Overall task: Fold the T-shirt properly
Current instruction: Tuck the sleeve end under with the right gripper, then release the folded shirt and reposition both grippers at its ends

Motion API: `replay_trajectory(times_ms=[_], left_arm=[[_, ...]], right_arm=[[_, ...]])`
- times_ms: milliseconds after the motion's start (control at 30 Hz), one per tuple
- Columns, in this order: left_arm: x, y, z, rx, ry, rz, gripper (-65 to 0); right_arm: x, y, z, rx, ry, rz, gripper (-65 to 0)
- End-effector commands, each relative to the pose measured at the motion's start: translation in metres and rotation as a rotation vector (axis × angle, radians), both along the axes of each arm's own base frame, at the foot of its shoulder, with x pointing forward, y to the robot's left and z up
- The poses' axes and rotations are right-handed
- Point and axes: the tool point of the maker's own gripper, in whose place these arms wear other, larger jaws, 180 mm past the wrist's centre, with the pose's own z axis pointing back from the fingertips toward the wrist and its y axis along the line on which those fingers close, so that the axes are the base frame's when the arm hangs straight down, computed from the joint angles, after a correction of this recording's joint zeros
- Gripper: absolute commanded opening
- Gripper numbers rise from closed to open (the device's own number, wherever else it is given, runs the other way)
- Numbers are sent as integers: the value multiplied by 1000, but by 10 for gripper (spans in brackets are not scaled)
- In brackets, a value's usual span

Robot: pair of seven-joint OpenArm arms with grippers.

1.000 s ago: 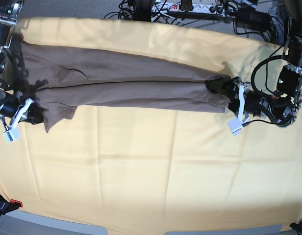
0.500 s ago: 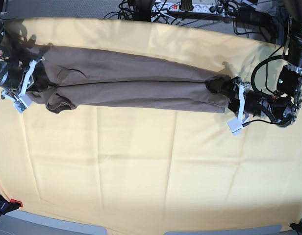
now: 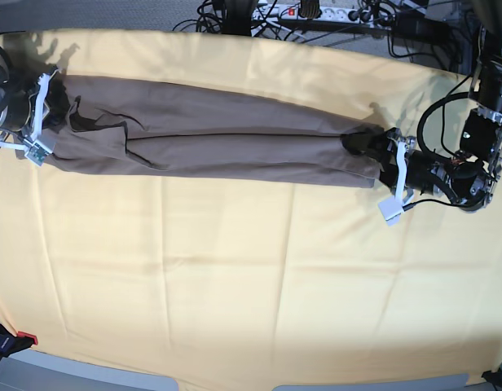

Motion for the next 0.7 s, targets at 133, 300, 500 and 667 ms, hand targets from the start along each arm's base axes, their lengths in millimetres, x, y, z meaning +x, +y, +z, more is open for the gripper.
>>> replay_trajectory(times_ms=[133, 300, 500, 667], left_arm=[[11, 3, 15, -18, -44, 12, -314], [11, 4, 15, -18, -44, 12, -314], [11, 4, 15, -18, -44, 12, -314], [14, 10, 18, -4, -53, 18, -314]], right_arm=[[3, -24, 0, -75, 7, -23, -650], [1, -43, -4, -125, 36, -50, -650], [-7, -44, -10, -116, 62, -60, -650], [-17, -54, -12, -160, 106, -50, -382]])
